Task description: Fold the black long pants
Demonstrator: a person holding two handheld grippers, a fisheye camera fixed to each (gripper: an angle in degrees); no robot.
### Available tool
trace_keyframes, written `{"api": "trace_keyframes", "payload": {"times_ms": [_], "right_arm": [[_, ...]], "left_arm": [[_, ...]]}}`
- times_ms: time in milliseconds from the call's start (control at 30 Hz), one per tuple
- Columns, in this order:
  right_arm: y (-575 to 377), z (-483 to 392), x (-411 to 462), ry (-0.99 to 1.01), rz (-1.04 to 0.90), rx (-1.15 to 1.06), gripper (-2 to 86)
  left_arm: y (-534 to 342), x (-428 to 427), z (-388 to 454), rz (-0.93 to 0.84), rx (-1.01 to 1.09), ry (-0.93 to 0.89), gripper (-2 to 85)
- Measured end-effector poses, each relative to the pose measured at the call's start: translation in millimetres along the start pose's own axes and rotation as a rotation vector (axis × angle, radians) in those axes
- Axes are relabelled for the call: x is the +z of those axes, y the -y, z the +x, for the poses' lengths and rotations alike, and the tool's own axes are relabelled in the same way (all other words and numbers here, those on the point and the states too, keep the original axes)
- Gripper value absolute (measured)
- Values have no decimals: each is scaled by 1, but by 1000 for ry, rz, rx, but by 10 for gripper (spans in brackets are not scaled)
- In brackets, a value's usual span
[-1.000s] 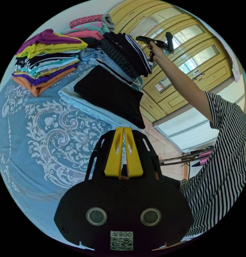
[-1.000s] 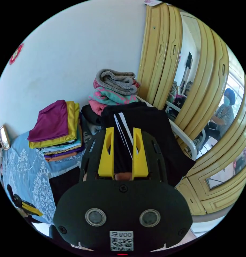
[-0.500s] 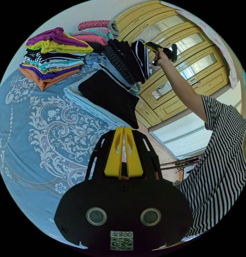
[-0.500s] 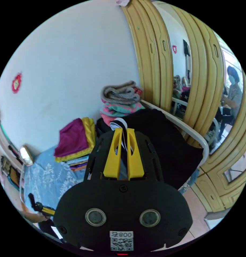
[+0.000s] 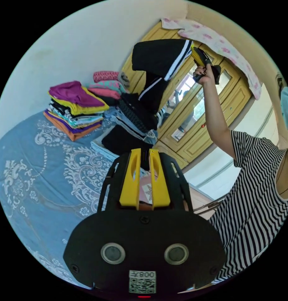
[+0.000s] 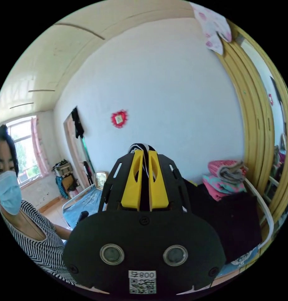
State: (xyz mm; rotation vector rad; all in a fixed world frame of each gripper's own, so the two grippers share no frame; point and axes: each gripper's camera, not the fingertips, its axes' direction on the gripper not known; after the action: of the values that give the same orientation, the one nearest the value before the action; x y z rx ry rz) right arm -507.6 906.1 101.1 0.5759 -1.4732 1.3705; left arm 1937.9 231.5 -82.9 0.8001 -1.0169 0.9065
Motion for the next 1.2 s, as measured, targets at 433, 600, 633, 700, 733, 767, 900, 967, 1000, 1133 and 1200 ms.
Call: {"api": "trace_keyframes", "payload": {"times_ms": [433,600,633,700,733,767,900,967,1000,1133,1200], "right_arm": [[113,-190,38,405,-29,-67,22],[133,-256,71,634,-73,-37,23],[137,-274,81,681,-88,-37,23],[144,-302,95,739,-116,-46,23],[148,-321,105,764,-138,-57,24],[153,-340,115,778,-160,-70,24],[165,-392,144,808,-228,-96,24],[170,-424,161,796,-262,-117,23],[172,-432,165,786,-271,-124,23],[180,-474,189,783,-333,-129,24],[184,-487,196,776,-346,-131,24]], "left_arm": [[-233,-365,-2,294,-55,274,129],[-371,-487,-11,322,-155,490,141],[-386,-499,-11,330,-172,519,141],[-443,-547,-8,395,-225,597,142],[-457,-558,-6,417,-235,616,142],[-483,-578,-3,450,-255,657,143],[-546,-614,-13,502,-299,640,144],[-556,-608,-26,477,-300,550,143],[-558,-597,-33,443,-287,493,142],[-567,-564,-46,357,-270,404,129],[-577,-552,-50,329,-258,355,110]]}}
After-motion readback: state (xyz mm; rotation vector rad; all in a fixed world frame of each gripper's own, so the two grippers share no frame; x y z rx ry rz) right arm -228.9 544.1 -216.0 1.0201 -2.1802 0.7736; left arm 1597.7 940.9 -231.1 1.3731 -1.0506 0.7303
